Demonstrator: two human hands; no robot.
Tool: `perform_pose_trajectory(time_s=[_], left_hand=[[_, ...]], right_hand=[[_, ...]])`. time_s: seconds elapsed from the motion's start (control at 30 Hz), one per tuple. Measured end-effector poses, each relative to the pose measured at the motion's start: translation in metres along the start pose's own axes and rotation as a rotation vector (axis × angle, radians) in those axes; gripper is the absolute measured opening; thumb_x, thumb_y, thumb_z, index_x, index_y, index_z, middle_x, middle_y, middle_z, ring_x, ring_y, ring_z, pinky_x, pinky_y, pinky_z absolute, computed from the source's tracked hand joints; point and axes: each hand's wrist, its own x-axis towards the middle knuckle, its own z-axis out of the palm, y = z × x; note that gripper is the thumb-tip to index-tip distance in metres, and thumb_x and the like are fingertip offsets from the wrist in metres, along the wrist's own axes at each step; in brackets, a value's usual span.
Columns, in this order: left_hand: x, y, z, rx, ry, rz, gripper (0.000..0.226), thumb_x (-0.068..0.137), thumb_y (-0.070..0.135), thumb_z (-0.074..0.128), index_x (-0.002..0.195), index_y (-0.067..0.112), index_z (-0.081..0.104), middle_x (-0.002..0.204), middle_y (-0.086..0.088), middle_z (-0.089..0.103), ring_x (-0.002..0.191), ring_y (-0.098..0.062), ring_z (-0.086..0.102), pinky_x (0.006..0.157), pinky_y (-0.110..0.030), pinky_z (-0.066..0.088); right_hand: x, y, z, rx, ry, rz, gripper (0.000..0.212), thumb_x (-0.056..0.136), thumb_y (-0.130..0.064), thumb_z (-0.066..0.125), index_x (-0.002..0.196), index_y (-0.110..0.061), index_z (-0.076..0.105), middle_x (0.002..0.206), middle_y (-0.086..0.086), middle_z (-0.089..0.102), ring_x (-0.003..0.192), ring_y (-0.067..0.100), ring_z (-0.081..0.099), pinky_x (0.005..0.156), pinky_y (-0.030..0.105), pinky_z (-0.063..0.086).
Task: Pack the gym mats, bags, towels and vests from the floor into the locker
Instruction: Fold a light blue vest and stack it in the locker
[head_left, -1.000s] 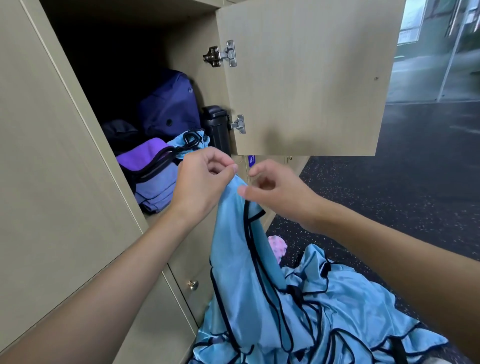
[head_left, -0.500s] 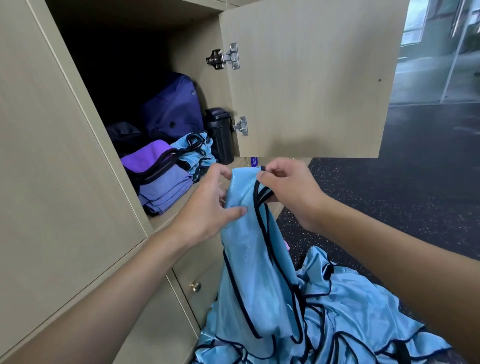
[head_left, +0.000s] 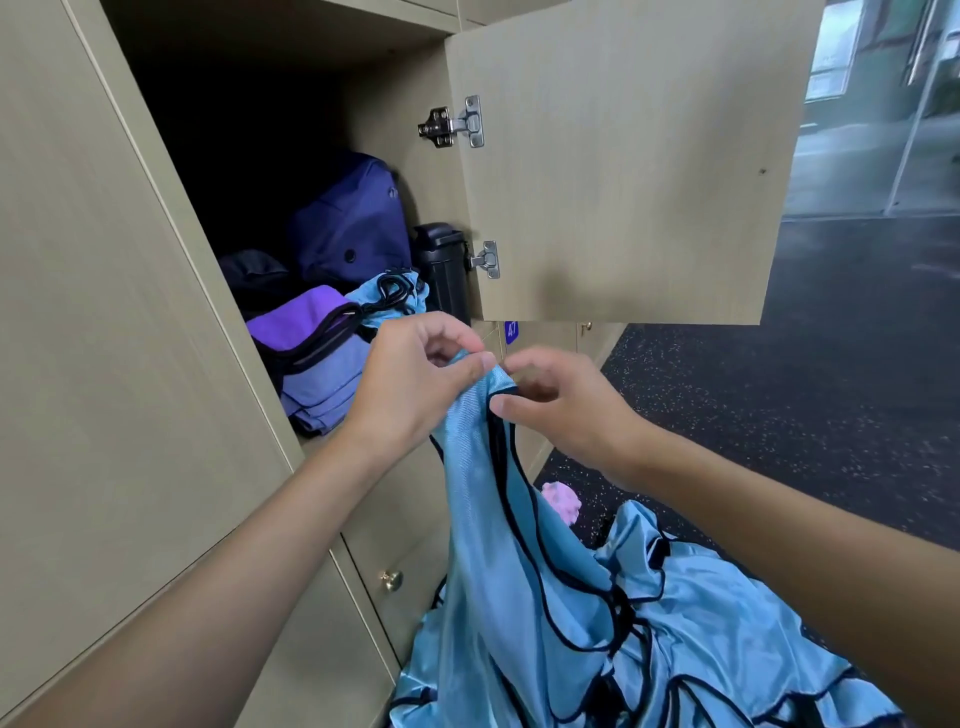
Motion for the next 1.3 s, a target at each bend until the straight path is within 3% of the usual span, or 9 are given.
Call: perform_pose_trajectory(time_s=[0.27,0.33,0.43,0.53,0.63,0.77,0.9,1.13,1.3], left_hand=[[-0.005,0.003,-0.018,-0.022,-0.287,-0.149,0.038,0.08,0.005,0.081,0.105,0.023,0.059,0.087,-0.009,0.076,0.076,-0.024,0.067,0.078,-0.045,0.056],[-0.007,0.004,-0.019,-0.024,-0.32,-0.15,0.039,0.082,0.005,0.079,0.104,0.023,0.054,0.083,-0.012,0.075,0.07,-0.026,0.06,0.071,-0.04,0.051],[-0.006,0.007,-0.018,0.01,-0.199,-0.08,0.024,0.083,0.005,0.078,0.088,0.014,0.057,0.061,0.007,0.061,0.056,-0.016,0.045,0.057,-0.024,0.036],[-0.004,0.007,-0.018,0.033,-0.113,-0.003,0.017,0.085,0.006,0.077,0.076,0.015,0.065,0.064,0.009,0.061,0.06,-0.017,0.046,0.061,-0.028,0.039],[-0.005,0.009,-0.018,0.046,-0.116,-0.026,0.016,0.087,0.007,0.074,0.083,0.022,0.073,0.078,0.001,0.072,0.064,-0.006,0.054,0.067,-0.024,0.046],[-0.008,0.01,-0.017,0.061,-0.252,-0.115,0.028,0.084,0.005,0.077,0.107,0.021,0.072,0.059,0.024,0.06,0.058,0.004,0.05,0.06,-0.008,0.041],[-0.009,0.015,-0.013,0.074,-0.17,-0.062,0.028,0.084,-0.005,0.073,0.101,0.018,0.072,0.086,-0.002,0.073,0.064,-0.001,0.056,0.065,-0.017,0.05],[-0.007,0.02,-0.012,0.047,-0.039,-0.007,0.029,0.074,-0.008,0.077,0.084,0.016,0.064,0.076,-0.003,0.073,0.065,-0.008,0.06,0.066,-0.02,0.049],[-0.004,0.019,-0.017,-0.034,0.026,-0.081,0.034,0.073,-0.002,0.082,0.083,0.016,0.055,0.08,-0.014,0.073,0.066,-0.019,0.058,0.067,-0.031,0.047]], right_hand=[[0.006,-0.008,-0.006,0.168,0.162,0.067,0.017,0.098,-0.006,0.056,0.084,-0.004,0.065,0.081,0.014,0.067,0.064,0.01,0.061,0.063,0.023,0.057],[0.008,-0.008,-0.009,0.178,0.188,0.088,0.02,0.099,-0.009,0.055,0.082,-0.008,0.066,0.079,0.01,0.066,0.068,0.013,0.061,0.072,0.035,0.057],[0.011,-0.005,-0.014,0.086,0.231,0.118,0.018,0.099,-0.01,0.054,0.088,-0.004,0.067,0.081,0.01,0.062,0.074,0.018,0.055,0.079,0.043,0.053],[0.009,-0.006,-0.018,-0.037,0.25,0.083,0.019,0.1,-0.012,0.052,0.094,-0.003,0.068,0.08,0.006,0.06,0.073,0.013,0.051,0.069,0.026,0.045],[0.01,-0.007,-0.021,-0.108,0.266,0.067,0.021,0.102,-0.013,0.049,0.094,-0.004,0.066,0.076,0.002,0.054,0.067,0.011,0.044,0.06,0.022,0.038],[0.014,-0.008,-0.022,-0.033,0.297,0.142,0.023,0.103,-0.014,0.046,0.086,-0.013,0.061,0.071,-0.004,0.048,0.062,0.009,0.04,0.057,0.021,0.034],[0.014,-0.005,-0.019,-0.057,0.25,0.127,0.015,0.102,-0.015,0.049,0.096,-0.012,0.062,0.079,-0.001,0.052,0.069,0.01,0.045,0.058,0.019,0.038],[0.0,-0.011,-0.003,-0.085,0.145,-0.219,0.021,0.086,-0.014,0.073,0.1,-0.011,0.058,0.099,-0.002,0.056,0.093,0.009,0.051,0.077,0.014,0.038],[-0.004,-0.008,0.005,-0.133,0.109,-0.196,0.025,0.082,-0.013,0.077,0.097,-0.016,0.057,0.093,0.002,0.059,0.083,0.009,0.052,0.071,0.01,0.04]])
